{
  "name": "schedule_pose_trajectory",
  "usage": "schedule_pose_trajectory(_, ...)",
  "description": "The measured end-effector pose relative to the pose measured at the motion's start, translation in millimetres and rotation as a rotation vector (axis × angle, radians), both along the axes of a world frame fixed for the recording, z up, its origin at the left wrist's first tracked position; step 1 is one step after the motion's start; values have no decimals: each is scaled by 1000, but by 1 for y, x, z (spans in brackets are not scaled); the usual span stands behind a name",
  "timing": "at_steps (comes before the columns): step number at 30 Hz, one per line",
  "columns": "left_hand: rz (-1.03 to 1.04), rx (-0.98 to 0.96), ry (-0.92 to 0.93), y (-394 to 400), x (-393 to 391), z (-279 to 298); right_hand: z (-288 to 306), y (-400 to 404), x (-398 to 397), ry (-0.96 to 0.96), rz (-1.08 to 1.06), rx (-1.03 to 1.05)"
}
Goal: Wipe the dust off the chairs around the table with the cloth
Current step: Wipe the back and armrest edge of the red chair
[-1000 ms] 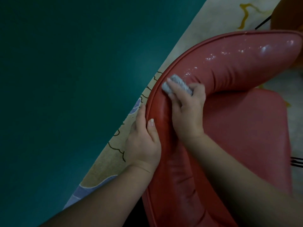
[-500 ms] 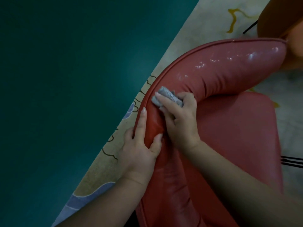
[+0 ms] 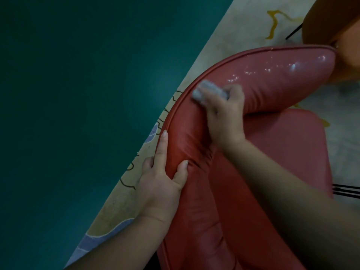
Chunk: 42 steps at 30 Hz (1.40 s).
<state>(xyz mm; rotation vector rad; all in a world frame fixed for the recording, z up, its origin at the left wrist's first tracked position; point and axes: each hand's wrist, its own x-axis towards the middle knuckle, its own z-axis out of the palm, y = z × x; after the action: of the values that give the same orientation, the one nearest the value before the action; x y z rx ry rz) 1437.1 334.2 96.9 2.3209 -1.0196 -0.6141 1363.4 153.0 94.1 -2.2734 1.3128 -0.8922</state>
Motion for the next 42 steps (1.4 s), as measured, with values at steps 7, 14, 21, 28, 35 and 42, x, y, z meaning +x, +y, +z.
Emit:
schedule_pose_trajectory(7, 24, 2, -39, 1, 0, -4, 3, 36, 14, -41, 36, 74)
schedule_pose_trajectory(14, 29, -17, -24, 0, 0, -3, 9, -29, 9, 21, -141, 93)
schedule_pose_trajectory(21, 24, 23, -19, 0, 1, -1, -2, 70, -11, -97, -37, 288)
schedule_pose_trajectory(28, -17, 30, 48, 0, 3, 10, 30, 72, -42, -26, -68, 373)
schedule_pose_trajectory(35, -121, 57, 192, 3, 15, 13, 50, 104, -45, -92, -225, 382)
schedule_pose_trajectory(42, -525, 185, 228, -8, 84, 29, 70, 128, -13, -157, -416, 403)
